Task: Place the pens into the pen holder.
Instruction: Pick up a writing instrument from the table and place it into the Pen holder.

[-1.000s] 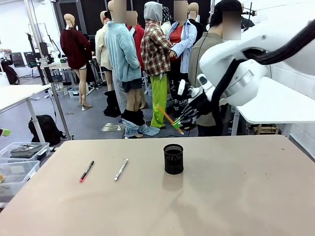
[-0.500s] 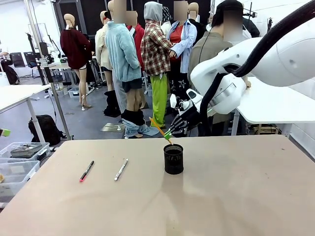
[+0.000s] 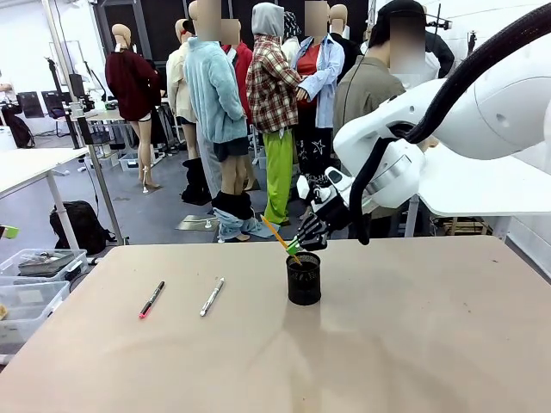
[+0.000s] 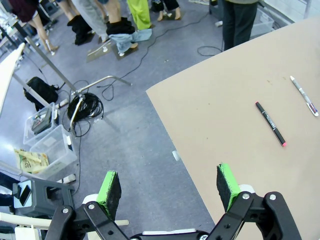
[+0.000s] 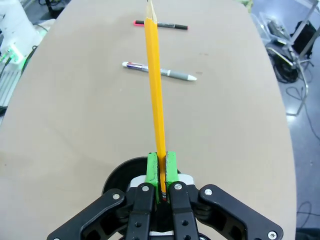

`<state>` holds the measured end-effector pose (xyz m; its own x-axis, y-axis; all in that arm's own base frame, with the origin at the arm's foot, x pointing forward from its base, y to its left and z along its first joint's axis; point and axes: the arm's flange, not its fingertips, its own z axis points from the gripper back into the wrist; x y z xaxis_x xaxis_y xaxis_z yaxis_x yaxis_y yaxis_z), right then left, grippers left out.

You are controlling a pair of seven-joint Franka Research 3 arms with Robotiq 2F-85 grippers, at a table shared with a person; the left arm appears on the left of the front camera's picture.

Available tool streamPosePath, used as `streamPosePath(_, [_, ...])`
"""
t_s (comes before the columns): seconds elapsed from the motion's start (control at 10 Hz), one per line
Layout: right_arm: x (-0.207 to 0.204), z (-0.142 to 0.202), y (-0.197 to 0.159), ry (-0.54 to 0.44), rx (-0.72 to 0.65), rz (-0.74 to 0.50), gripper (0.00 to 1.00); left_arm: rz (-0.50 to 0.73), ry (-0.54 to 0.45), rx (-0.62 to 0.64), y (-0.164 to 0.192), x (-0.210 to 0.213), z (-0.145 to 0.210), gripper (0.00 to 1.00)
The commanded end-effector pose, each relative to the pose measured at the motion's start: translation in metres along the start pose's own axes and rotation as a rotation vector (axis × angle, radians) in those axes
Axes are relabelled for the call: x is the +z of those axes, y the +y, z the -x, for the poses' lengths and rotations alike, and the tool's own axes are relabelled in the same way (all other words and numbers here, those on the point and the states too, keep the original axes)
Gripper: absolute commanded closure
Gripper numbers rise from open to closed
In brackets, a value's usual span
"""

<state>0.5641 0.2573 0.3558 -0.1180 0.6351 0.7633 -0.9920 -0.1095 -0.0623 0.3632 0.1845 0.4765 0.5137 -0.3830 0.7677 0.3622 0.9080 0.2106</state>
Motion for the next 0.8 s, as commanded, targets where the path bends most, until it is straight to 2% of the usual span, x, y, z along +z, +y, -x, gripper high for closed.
streamPosePath(0.0, [-0.003, 0.005, 0.006, 0.018, 0.018, -0.037, 1.00, -0.010, -0.002, 0.018, 0.001, -0.001, 0.000, 0.00])
streamPosePath(0.1, [-0.003, 0.006, 0.009, 0.028, 0.017, -0.045, 0.93, -0.010, -0.002, 0.018, 0.001, -0.001, 0.000, 0.00])
streamPosePath(0.4, [0.011, 0.006, 0.017, 0.051, 0.008, -0.013, 0.33, -0.010, -0.002, 0.018, 0.001, -0.001, 0.000, 0.00])
streamPosePath(0.5, [0.022, 0.007, 0.021, 0.070, 0.003, -0.001, 0.25, -0.010, -0.002, 0.018, 0.001, -0.001, 0.000, 0.00])
streamPosePath(0.7, [0.063, 0.017, 0.033, 0.096, -0.054, 0.065, 0.25, -0.010, -0.002, 0.018, 0.001, -0.001, 0.000, 0.00])
